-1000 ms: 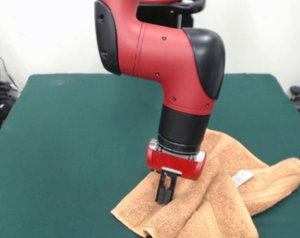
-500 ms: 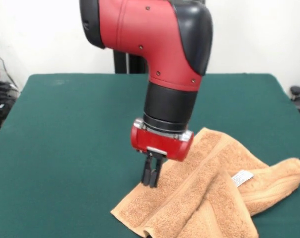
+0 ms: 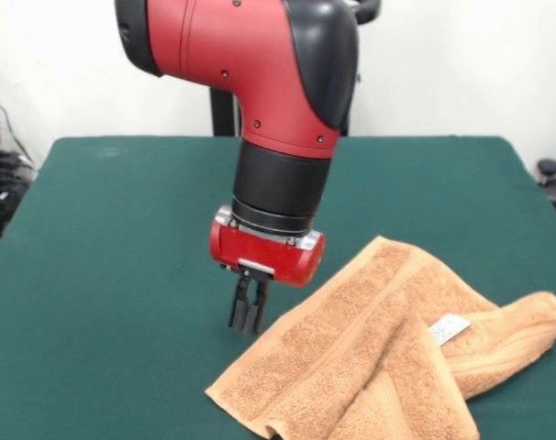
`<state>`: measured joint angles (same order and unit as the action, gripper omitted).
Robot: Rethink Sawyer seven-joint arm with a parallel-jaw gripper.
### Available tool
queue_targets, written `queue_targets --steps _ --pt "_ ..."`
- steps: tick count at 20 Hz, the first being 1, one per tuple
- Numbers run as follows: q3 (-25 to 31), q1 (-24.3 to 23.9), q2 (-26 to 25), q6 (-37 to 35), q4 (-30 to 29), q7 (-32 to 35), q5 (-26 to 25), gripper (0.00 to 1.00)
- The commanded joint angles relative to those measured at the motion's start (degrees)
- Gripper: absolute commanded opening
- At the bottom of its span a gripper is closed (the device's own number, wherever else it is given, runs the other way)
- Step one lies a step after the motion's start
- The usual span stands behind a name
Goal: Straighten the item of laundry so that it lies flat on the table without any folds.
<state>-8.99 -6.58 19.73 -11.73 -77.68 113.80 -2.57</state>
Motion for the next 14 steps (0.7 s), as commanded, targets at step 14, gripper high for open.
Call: queue_targets --steps 14 --pt "3.9 5.7 -8.0 7.1 -2.1 9.9 2.0 0.00"
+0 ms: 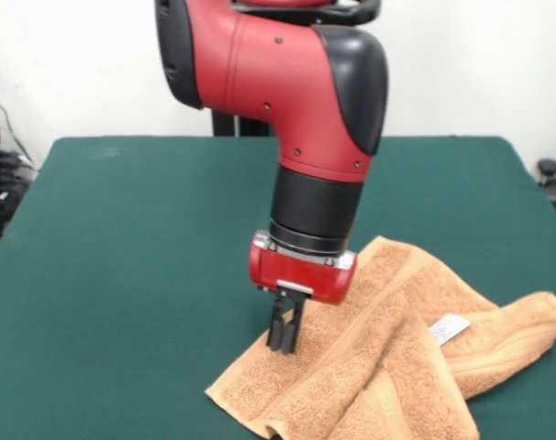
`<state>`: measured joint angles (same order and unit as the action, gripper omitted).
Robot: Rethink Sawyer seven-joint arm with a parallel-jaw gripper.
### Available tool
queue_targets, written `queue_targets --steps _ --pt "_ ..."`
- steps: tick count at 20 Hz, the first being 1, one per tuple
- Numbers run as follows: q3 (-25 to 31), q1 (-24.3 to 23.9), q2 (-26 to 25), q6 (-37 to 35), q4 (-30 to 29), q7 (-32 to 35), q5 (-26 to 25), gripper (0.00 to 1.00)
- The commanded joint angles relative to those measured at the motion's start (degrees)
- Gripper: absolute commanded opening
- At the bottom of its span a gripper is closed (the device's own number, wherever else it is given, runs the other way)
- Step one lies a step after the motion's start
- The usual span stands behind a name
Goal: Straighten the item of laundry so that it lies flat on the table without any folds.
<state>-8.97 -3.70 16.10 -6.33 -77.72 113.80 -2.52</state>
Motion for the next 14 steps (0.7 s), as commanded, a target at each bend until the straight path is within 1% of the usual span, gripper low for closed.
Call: queue_targets --steps 1,3,9,14 --pt "3.9 2.9 -4.6 1.9 -2.0 9.9 2.1 0.00" --pt "3.3 3.4 -5.4 3.2 -1.7 10.3 2.2 0.00" --pt "6.4 1.2 -7.2 5.7 -2.5 9.6 1.2 0.00" --pt "10.9 -3.2 -10.6 6.9 -3.4 8.3 -0.1 0.00"
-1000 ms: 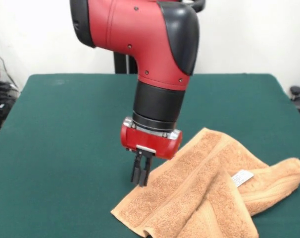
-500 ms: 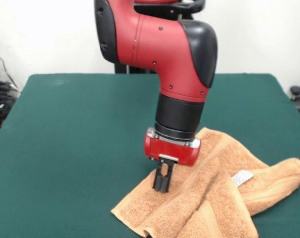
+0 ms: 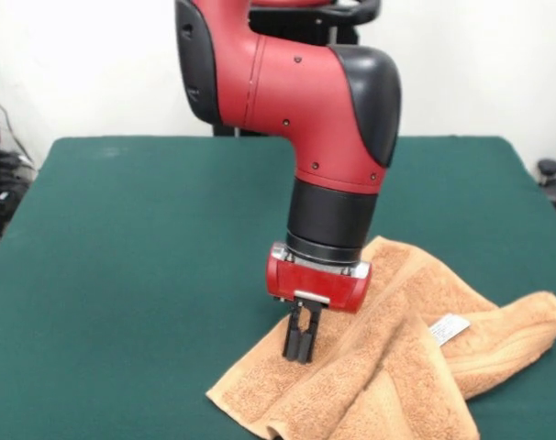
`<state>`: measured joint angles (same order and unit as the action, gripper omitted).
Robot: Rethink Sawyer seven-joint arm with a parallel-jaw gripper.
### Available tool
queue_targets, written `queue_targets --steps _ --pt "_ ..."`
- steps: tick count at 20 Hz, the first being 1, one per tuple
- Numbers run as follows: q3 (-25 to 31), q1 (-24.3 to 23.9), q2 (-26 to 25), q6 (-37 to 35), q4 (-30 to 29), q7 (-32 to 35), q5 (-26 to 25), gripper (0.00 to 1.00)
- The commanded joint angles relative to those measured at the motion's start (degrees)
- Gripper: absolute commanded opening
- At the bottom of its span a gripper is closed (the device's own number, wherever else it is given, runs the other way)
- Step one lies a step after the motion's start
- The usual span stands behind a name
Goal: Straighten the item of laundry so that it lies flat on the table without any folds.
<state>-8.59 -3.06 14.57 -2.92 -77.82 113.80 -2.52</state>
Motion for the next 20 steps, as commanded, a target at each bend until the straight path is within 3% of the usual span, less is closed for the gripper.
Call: queue_targets --steps 1,20 --pt "10.6 -4.1 -9.8 3.8 -3.3 8.1 -0.4 0.00" --pt "15.6 -12.2 -11.2 5.7 -6.6 3.7 -10.1 0.00"
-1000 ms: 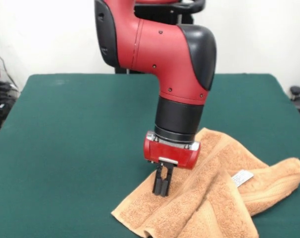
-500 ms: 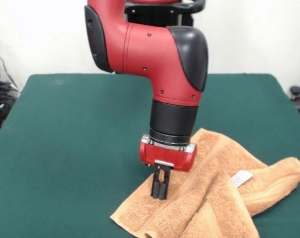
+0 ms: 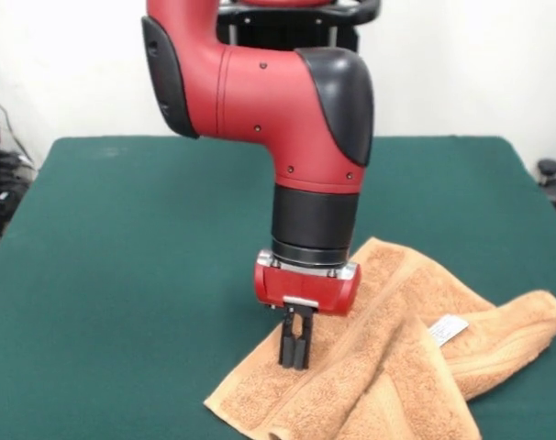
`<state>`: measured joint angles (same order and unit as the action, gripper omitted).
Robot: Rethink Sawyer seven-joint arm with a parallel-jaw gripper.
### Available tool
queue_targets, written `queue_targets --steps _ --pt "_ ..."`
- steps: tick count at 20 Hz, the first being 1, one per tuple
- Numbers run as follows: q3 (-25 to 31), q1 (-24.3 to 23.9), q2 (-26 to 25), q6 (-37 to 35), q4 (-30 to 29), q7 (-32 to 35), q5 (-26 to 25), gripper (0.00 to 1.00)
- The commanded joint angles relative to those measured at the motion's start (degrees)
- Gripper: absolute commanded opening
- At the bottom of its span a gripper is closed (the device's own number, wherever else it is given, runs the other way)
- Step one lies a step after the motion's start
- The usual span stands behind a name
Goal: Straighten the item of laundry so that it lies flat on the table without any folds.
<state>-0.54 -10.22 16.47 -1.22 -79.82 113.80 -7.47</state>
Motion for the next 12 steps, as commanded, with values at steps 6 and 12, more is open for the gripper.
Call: queue_targets --steps 6,12 --pt "10.1 -9.0 -13.8 5.6 -5.5 3.2 -9.8 0.00" --pt "13.2 -13.5 -14.4 4.6 -6.0 1.6 -14.6 0.00"
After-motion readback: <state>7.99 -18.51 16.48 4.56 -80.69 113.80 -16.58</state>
